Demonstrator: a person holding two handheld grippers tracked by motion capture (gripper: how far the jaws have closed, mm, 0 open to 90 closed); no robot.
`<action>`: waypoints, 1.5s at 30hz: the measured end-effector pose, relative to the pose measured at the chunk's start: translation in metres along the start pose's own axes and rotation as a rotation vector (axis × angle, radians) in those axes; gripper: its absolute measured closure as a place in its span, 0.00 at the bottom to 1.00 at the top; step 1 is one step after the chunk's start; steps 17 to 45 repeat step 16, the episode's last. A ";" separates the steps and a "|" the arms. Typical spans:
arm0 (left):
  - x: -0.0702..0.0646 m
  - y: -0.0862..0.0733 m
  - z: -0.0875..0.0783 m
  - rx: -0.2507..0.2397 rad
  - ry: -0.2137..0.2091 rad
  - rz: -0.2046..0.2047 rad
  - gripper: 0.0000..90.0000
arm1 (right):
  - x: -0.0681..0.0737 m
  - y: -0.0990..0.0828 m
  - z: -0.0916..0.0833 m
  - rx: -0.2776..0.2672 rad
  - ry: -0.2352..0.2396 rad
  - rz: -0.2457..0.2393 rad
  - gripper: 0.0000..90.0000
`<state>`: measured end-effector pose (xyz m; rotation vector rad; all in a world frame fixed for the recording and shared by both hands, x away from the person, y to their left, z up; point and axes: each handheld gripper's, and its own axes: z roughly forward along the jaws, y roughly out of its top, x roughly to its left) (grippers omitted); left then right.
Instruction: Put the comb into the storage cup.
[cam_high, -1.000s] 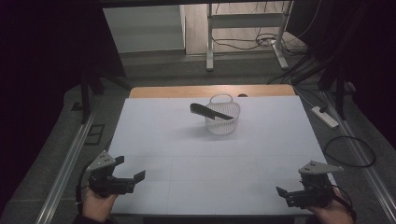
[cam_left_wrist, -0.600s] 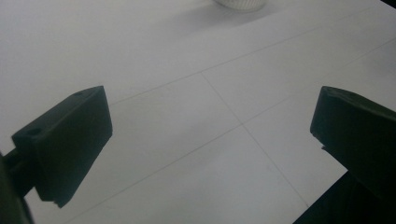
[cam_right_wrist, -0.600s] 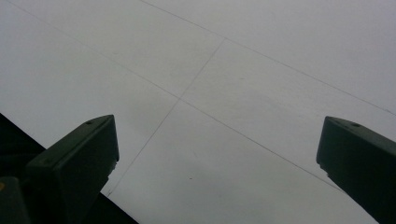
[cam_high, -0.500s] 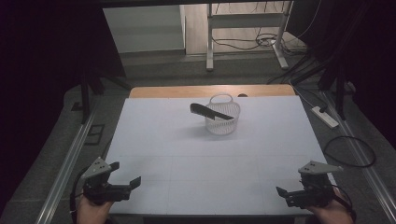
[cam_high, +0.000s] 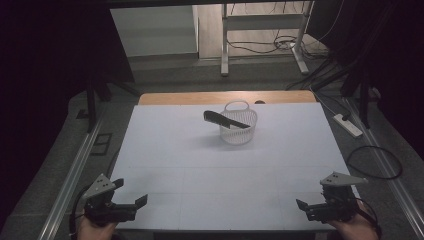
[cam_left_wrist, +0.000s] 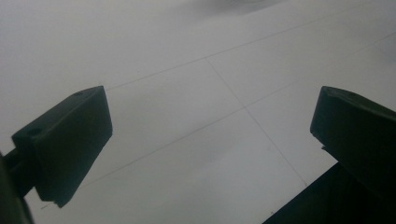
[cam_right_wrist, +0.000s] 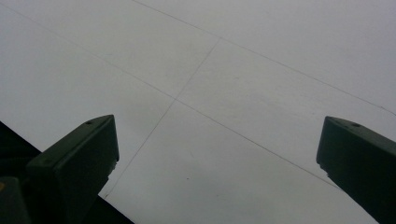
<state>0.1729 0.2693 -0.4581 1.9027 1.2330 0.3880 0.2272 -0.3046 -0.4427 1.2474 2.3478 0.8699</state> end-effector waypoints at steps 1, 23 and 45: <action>0.000 -0.001 0.000 0.003 0.002 -0.001 0.00 | 0.000 0.000 0.000 -0.001 -0.001 0.001 0.00; -0.002 -0.002 -0.002 0.031 0.020 0.002 0.00 | 0.000 0.000 0.001 0.004 -0.015 0.004 0.00; -0.002 -0.002 -0.002 0.031 0.020 0.002 0.00 | 0.000 0.000 0.001 0.004 -0.015 0.004 0.00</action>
